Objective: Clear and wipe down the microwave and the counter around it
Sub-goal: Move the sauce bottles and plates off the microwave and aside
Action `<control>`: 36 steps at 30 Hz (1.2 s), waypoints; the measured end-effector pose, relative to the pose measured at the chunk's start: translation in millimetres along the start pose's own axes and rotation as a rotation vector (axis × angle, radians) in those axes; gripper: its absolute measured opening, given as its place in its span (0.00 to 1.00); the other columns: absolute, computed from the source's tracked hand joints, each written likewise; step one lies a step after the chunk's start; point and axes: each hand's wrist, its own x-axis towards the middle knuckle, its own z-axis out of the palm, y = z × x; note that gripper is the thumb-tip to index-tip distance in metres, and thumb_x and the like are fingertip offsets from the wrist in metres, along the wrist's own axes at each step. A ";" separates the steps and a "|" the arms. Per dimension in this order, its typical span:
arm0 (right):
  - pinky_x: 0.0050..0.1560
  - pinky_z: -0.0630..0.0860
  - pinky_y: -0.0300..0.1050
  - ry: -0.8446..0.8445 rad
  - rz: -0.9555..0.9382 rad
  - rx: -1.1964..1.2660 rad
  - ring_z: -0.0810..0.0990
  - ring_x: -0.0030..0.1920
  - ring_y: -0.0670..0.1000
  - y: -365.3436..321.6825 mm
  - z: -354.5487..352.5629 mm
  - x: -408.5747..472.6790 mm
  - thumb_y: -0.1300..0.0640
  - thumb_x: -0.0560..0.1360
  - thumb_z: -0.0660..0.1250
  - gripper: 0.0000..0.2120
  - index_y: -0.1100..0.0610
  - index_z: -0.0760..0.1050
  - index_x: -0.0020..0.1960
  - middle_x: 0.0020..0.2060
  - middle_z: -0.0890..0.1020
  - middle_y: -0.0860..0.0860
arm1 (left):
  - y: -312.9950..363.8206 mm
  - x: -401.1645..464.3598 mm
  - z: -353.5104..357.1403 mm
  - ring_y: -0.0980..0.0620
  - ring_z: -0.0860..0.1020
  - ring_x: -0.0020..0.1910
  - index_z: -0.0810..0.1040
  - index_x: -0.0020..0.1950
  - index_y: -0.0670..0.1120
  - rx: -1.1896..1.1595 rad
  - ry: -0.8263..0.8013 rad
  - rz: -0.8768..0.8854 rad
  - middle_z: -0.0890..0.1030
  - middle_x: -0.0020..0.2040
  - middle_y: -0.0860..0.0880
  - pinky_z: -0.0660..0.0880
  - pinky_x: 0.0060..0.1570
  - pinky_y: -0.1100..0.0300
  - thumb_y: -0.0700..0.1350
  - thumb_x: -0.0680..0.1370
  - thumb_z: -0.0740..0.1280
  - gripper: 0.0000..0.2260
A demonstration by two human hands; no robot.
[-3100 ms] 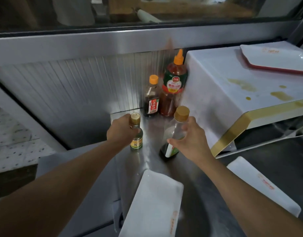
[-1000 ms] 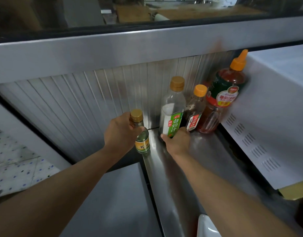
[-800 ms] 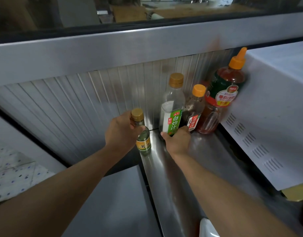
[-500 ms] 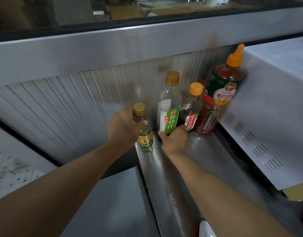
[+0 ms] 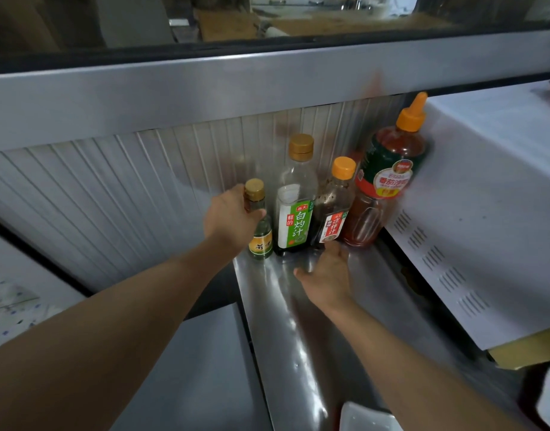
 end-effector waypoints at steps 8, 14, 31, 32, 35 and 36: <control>0.64 0.68 0.49 -0.082 -0.068 -0.207 0.66 0.66 0.58 5.4 -8.5 -0.6 0.53 0.68 0.74 0.37 0.58 0.58 0.70 0.66 0.65 0.57 | 3.5 7.6 3.9 0.44 0.78 0.46 0.75 0.48 0.44 0.011 0.028 -0.011 0.81 0.45 0.45 0.77 0.48 0.48 0.47 0.72 0.71 0.10; 0.62 0.68 0.47 -0.107 -0.131 -0.293 0.65 0.65 0.57 8.3 -12.6 -5.2 0.53 0.69 0.73 0.33 0.57 0.61 0.68 0.65 0.65 0.56 | 1.1 5.4 8.6 0.45 0.77 0.44 0.75 0.47 0.44 0.022 0.070 0.005 0.80 0.44 0.46 0.77 0.46 0.49 0.47 0.72 0.71 0.10; 0.72 0.56 0.51 -0.276 -0.257 -0.515 0.53 0.73 0.59 4.9 -51.5 -42.3 0.52 0.71 0.72 0.43 0.54 0.48 0.76 0.73 0.55 0.56 | -6.9 -53.9 1.5 0.43 0.74 0.58 0.66 0.66 0.44 0.267 -0.261 -0.037 0.74 0.61 0.42 0.73 0.57 0.47 0.45 0.71 0.72 0.26; 0.72 0.56 0.51 -0.289 -0.258 -0.526 0.52 0.74 0.59 4.8 -56.7 -47.9 0.52 0.71 0.72 0.43 0.54 0.48 0.76 0.74 0.54 0.56 | -4.7 -62.2 0.3 0.43 0.73 0.59 0.66 0.67 0.44 0.311 -0.314 -0.022 0.73 0.62 0.42 0.73 0.58 0.48 0.46 0.72 0.72 0.27; 0.72 0.58 0.51 -0.287 -0.256 -0.544 0.53 0.73 0.59 5.3 -75.3 -70.3 0.51 0.71 0.71 0.42 0.56 0.50 0.75 0.74 0.55 0.57 | 5.0 -88.8 -3.5 0.43 0.70 0.64 0.62 0.70 0.44 0.413 -0.441 0.015 0.70 0.66 0.43 0.70 0.62 0.47 0.49 0.72 0.72 0.31; 0.72 0.59 0.52 -0.277 -0.252 -0.547 0.53 0.73 0.59 5.4 -81.8 -78.6 0.51 0.71 0.71 0.41 0.56 0.51 0.75 0.74 0.56 0.57 | 9.2 -98.1 -4.8 0.43 0.69 0.65 0.61 0.71 0.45 0.441 -0.472 0.027 0.69 0.67 0.43 0.69 0.63 0.47 0.50 0.72 0.71 0.32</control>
